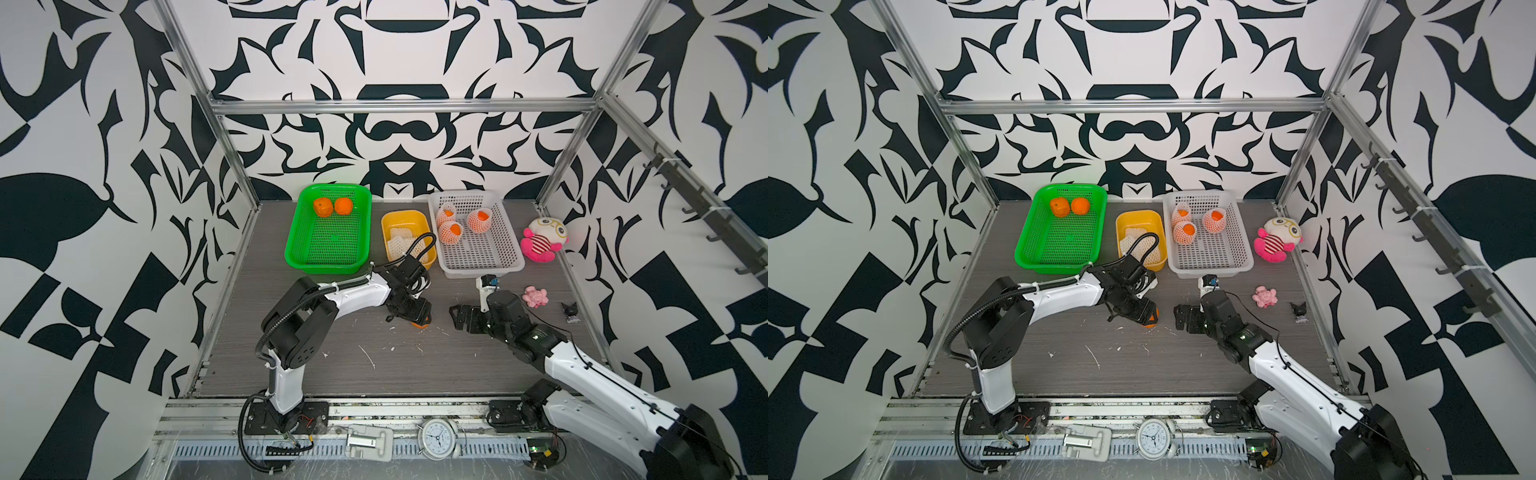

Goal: Remove foam nets from oranges
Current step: Pick up the orange from the center of the board.

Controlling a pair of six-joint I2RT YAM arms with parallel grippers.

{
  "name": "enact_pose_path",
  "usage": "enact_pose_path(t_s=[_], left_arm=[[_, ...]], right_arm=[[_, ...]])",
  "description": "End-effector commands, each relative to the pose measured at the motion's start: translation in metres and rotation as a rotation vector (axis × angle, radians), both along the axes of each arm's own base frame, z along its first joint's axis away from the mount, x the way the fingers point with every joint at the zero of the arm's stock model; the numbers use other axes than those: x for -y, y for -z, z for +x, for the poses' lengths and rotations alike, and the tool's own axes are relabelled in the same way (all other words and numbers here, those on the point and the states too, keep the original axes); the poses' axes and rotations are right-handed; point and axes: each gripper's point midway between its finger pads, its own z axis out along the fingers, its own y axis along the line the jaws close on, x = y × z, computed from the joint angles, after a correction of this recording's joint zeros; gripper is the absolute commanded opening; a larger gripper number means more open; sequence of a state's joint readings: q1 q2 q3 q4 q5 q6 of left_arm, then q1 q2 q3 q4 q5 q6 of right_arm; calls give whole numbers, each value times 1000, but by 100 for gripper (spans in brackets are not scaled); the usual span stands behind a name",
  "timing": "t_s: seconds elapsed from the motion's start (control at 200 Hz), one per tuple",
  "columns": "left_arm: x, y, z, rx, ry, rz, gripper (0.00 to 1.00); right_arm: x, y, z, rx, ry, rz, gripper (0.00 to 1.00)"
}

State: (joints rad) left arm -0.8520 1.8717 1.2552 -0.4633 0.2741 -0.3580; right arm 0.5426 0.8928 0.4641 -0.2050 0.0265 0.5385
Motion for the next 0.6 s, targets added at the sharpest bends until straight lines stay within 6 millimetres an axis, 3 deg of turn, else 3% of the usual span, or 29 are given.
enact_pose_path(t_s=[0.0,0.215,0.45,0.595], left_arm=[[-11,-31,-6,-13,-42,-13,61],[-56,-86,14,-12,-170,-5,60],[-131,-131,82,112,-349,105,59],[-198,-135,142,225,-465,324,54]], right_arm=[[-10,-40,11,85,-53,16,99],[-32,-79,20,190,-153,72,99],[-54,-111,43,218,-230,37,99],[-77,-117,60,258,-271,93,99]])
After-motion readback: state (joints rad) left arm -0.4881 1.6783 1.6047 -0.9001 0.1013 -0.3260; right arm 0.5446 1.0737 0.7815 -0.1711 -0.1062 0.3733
